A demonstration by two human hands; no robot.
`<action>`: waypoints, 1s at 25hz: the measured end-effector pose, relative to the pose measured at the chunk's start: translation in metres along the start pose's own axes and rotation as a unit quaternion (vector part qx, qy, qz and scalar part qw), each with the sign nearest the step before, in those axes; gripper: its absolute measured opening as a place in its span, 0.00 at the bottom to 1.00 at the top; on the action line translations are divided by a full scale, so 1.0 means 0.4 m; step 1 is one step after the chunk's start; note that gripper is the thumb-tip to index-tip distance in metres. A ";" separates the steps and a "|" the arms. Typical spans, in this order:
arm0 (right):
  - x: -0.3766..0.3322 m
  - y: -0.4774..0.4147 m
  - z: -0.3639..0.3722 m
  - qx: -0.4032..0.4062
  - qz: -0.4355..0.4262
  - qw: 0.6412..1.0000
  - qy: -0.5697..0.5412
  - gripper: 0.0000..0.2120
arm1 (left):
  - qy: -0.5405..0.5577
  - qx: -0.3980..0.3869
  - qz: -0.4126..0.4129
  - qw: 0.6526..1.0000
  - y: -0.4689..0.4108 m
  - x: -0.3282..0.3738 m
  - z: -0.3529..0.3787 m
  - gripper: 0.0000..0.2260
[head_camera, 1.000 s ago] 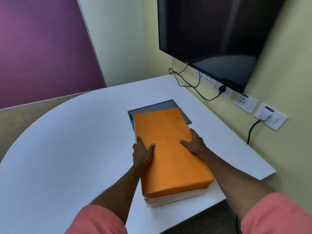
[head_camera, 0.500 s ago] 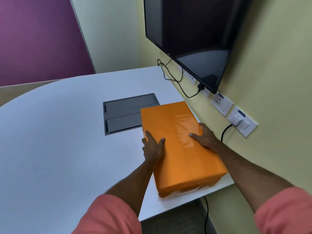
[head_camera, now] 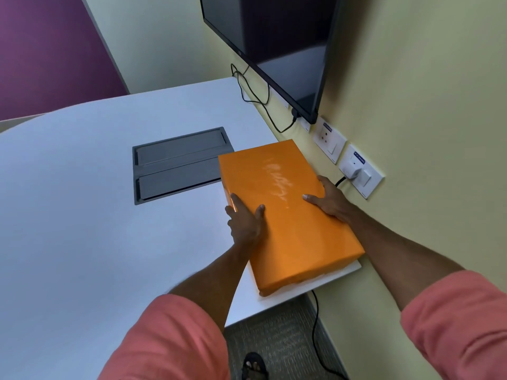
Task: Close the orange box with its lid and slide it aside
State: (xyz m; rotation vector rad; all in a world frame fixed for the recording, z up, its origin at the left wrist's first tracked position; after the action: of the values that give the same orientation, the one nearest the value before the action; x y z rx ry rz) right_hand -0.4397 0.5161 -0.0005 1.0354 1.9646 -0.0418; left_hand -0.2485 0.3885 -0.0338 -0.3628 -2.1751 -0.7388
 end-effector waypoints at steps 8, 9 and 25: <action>0.026 -0.023 -0.029 -0.014 -0.003 1.000 0.014 0.40 | -0.022 0.014 -0.014 1.000 0.003 0.014 0.045 0.39; 0.027 -0.024 -0.029 -0.016 -0.004 1.000 0.013 0.40 | -0.024 0.015 -0.013 1.000 0.002 0.015 0.046 0.39; -0.116 -0.007 0.020 0.088 -0.095 0.971 0.199 0.36 | -0.140 0.017 0.088 0.986 -0.024 0.000 -0.102 0.35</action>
State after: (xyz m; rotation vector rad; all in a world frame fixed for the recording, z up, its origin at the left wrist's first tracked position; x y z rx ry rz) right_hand -0.4242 0.4809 0.0271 1.0226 2.4601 -0.1233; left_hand -0.2287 0.3558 -0.0165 -0.6668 -2.3750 -0.5781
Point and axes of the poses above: each hand's wrist, its own y-axis away from the middle knuckle, its own z-axis out of the palm, x = y × z, the point moved 5 cm from there along -y, towards the middle knuckle, and after that the axes turned 4 degrees about -x, right-handed, at the moved point
